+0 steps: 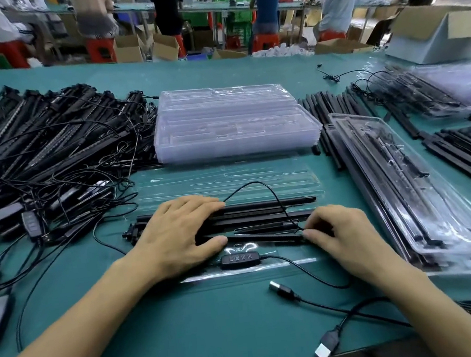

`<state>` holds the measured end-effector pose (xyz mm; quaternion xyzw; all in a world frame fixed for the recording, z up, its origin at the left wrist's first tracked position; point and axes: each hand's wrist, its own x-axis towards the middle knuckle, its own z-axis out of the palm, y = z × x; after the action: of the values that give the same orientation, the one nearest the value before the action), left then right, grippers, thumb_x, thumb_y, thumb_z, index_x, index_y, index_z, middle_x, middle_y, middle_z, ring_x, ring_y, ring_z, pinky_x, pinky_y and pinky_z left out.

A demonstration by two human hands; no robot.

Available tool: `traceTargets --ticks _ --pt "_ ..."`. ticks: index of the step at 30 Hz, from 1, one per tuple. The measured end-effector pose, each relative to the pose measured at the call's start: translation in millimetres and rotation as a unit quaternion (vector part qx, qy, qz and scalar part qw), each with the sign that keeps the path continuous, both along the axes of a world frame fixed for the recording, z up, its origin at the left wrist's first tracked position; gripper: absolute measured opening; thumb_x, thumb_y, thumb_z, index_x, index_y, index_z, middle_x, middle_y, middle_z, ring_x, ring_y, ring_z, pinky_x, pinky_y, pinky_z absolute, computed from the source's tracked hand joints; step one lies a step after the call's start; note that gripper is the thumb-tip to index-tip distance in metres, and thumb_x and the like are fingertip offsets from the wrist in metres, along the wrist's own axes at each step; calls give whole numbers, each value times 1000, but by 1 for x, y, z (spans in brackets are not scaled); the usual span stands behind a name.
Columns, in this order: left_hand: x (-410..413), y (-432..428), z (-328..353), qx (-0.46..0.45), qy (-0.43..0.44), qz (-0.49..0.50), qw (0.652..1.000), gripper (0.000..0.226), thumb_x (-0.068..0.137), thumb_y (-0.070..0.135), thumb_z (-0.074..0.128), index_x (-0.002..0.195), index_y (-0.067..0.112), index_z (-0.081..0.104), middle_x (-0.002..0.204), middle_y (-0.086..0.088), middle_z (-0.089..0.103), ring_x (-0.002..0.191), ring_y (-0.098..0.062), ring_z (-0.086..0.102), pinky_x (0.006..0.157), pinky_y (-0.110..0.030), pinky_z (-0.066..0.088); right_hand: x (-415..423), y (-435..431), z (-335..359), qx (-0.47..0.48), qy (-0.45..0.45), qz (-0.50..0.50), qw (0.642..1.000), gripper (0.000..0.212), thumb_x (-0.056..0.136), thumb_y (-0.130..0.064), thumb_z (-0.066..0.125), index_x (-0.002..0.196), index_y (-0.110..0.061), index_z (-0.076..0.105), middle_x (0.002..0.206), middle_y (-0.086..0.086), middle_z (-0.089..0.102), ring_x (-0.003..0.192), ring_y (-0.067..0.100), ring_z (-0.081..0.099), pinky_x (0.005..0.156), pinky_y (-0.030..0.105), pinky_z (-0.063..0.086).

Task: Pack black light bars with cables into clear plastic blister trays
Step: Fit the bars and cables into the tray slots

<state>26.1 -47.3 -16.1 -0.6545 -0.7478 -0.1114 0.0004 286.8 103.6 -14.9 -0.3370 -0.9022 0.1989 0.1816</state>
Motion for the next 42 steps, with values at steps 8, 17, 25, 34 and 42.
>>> traceTargets --ticks 8,17,25,34,42 --pt "88 22 23 110 -28 -203 973 33 84 58 64 104 34 74 103 11 68 97 -16 59 82 -35 46 -4 -2 -1 43 -24 -70 996 10 82 -42 73 83 -33 69 78 -9 48 81 15 55 69 34 46" --pt "102 39 12 57 -63 -175 981 23 96 48 54 102 32 69 97 8 66 94 -18 55 77 -35 42 0 9 9 22 -65 -45 997 8 83 -38 73 82 -31 70 79 -10 65 81 14 59 77 33 47" --pt "97 49 14 38 -91 -54 994 20 90 48 60 99 36 73 95 8 64 98 -15 54 80 -30 41 26 23 36 -204 -101 76 971 59 77 -70 52 109 -24 71 101 -13 70 95 0 63 86 25 49" --pt "96 45 0 59 -86 -87 991 29 92 54 55 99 35 76 88 8 61 89 -13 48 75 -29 38 28 21 31 -150 -97 90 980 51 76 -31 83 122 -37 63 111 -19 65 100 -5 57 87 18 47" --pt "94 50 -8 73 -119 -31 990 23 85 51 62 83 31 72 75 14 44 89 -10 50 71 -27 31 30 19 30 -154 -92 127 976 55 67 -61 75 119 -45 64 119 -34 60 112 -15 51 88 6 39"
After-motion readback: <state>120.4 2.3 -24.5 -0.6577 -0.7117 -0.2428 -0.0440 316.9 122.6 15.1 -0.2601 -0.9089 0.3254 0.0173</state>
